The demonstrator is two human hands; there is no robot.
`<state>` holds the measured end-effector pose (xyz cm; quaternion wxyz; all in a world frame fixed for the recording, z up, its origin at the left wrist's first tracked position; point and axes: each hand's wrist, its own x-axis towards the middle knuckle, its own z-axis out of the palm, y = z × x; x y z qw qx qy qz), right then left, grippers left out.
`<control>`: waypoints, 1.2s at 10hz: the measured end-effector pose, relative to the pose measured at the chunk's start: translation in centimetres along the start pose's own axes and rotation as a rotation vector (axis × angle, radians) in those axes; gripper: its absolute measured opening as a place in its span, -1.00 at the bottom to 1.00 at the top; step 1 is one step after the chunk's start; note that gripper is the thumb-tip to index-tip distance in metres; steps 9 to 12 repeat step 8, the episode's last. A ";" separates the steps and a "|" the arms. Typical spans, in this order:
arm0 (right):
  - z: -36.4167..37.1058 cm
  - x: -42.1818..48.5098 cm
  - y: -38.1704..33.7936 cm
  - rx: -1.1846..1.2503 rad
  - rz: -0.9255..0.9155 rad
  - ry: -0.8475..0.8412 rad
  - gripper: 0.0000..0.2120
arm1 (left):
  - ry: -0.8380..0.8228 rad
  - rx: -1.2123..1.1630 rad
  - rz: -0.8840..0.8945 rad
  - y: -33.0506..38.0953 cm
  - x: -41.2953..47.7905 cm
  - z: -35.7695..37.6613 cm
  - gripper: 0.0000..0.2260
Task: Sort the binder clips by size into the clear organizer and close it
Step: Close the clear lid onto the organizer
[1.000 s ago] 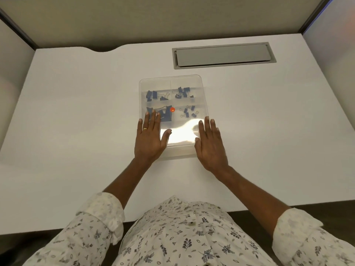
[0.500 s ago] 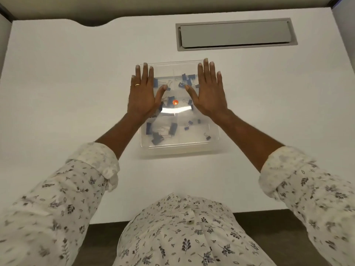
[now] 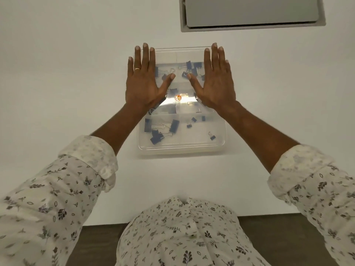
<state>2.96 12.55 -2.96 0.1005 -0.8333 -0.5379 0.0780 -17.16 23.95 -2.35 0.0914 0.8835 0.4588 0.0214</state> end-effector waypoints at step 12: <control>0.2 -19.3 -3.6 -0.050 -0.101 0.100 -0.37 | 0.024 -0.028 0.175 3.7 -15.4 2.2 -0.44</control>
